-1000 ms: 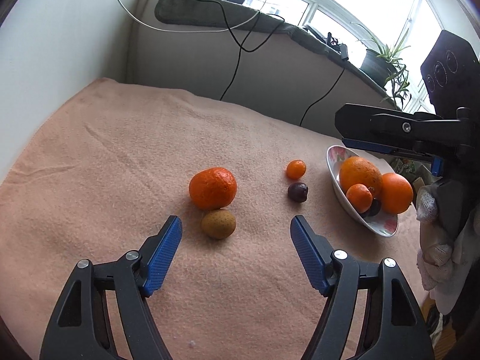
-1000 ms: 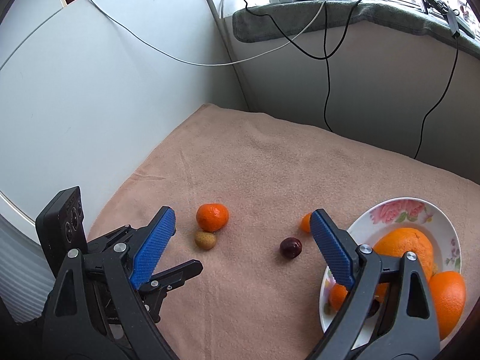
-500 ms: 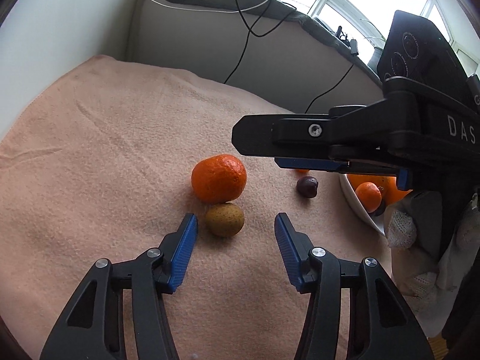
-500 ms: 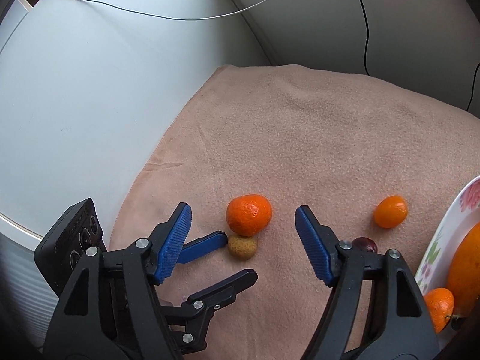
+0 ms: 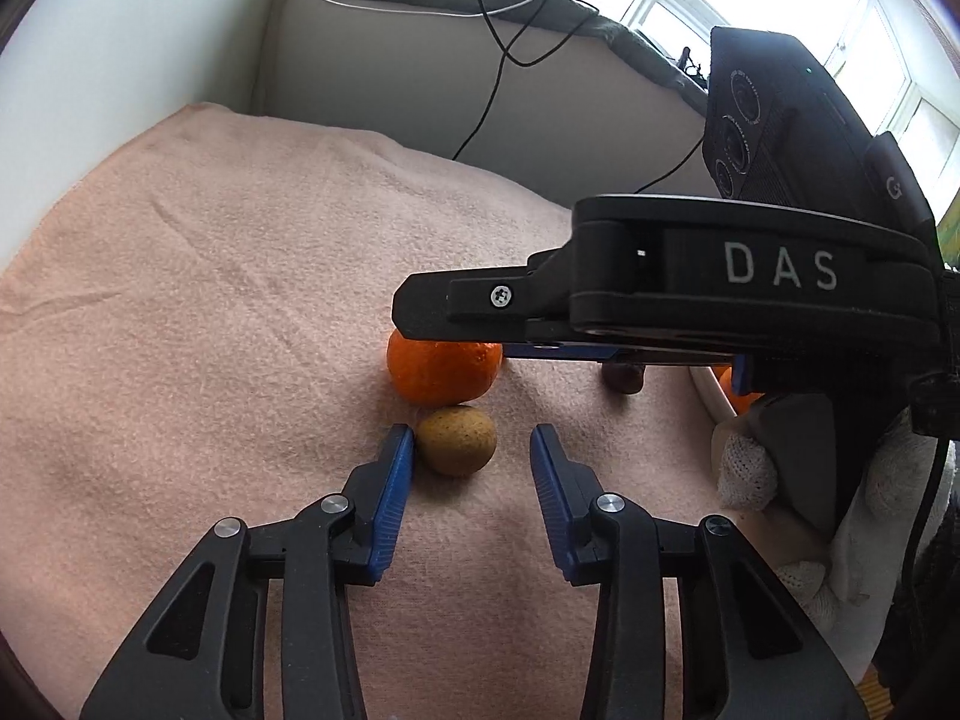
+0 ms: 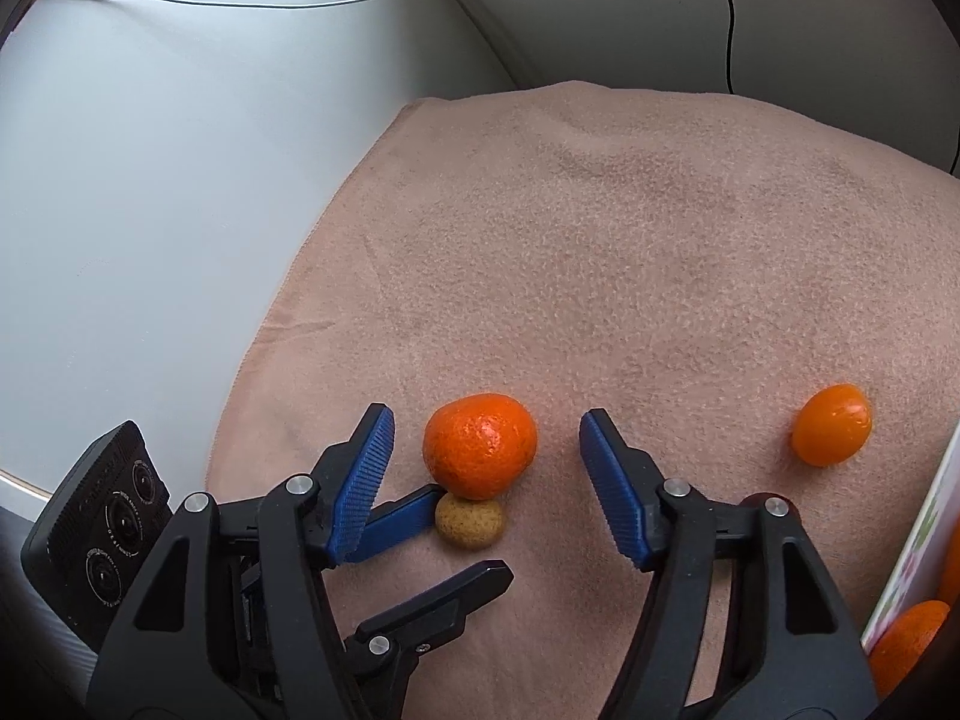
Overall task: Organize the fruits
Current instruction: 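Grasp a small brown fruit with the left tool while the right tool grasps a tangerine, then carry the brown fruit and the tangerine over the plate with both tools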
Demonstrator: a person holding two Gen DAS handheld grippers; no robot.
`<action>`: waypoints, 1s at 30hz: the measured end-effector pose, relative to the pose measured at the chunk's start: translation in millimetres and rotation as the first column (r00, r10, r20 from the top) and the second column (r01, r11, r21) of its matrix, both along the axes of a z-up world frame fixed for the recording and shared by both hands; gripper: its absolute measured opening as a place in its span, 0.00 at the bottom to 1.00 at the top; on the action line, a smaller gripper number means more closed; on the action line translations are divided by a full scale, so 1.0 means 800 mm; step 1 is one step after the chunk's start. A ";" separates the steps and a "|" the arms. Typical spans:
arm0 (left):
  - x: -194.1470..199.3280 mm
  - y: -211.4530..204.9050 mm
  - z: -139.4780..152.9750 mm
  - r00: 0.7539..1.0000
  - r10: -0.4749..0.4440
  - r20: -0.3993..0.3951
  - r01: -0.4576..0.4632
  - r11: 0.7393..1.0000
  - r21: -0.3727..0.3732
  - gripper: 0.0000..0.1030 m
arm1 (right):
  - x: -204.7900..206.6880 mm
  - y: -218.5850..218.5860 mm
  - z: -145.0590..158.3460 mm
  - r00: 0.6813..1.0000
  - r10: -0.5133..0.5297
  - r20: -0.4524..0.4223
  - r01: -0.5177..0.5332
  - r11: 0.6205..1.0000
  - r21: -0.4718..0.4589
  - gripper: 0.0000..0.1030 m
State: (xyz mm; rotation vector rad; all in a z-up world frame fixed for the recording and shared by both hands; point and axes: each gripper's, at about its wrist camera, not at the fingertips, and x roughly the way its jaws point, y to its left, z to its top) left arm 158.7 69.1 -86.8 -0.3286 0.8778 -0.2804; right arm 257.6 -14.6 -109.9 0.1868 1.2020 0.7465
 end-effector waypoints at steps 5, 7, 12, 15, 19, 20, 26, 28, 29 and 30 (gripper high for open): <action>0.002 -0.001 0.000 1.000 -0.001 -0.003 0.001 1.000 0.008 0.36 | 0.000 0.005 -0.004 1.000 0.007 -0.005 -0.007 1.000 -0.006 0.61; 0.004 -0.001 0.001 1.000 -0.001 -0.003 0.001 1.000 0.014 0.36 | 0.001 0.009 -0.005 1.000 0.010 -0.001 -0.010 1.000 -0.011 0.59; 0.000 -0.005 0.001 1.000 0.001 -0.002 -0.001 1.000 0.031 0.32 | -0.001 0.014 -0.012 1.000 0.018 -0.018 -0.018 1.000 0.003 0.43; 0.000 -0.004 -0.001 1.000 0.003 -0.002 -0.003 1.000 0.027 0.26 | -0.002 0.012 -0.013 1.000 0.011 -0.027 -0.010 1.000 0.018 0.42; 0.001 -0.006 -0.001 1.000 -0.002 0.002 0.002 0.999 0.036 0.26 | -0.004 0.002 -0.009 1.000 -0.006 -0.024 0.007 0.999 0.034 0.41; 0.000 -0.007 0.000 1.000 -0.004 0.004 0.004 0.999 0.038 0.26 | -0.004 0.000 -0.008 1.000 -0.011 -0.020 0.012 0.999 0.035 0.41; -0.007 -0.010 0.006 1.000 -0.008 0.022 0.007 0.999 0.050 0.26 | -0.006 -0.024 0.008 0.999 -0.035 0.000 0.035 0.998 0.060 0.41; -0.011 -0.014 0.008 1.000 -0.011 0.029 0.010 0.999 0.053 0.26 | -0.008 -0.033 0.015 0.999 -0.037 0.013 0.036 0.997 0.066 0.41; -0.013 -0.015 0.010 0.999 -0.016 0.032 0.014 0.998 0.053 0.26 | -0.009 -0.036 0.018 0.999 -0.039 0.021 0.038 0.997 0.068 0.41; -0.015 -0.016 0.011 0.999 -0.019 0.036 0.017 0.998 0.052 0.26 | -0.011 -0.038 0.021 0.999 -0.041 0.026 0.039 0.997 0.071 0.41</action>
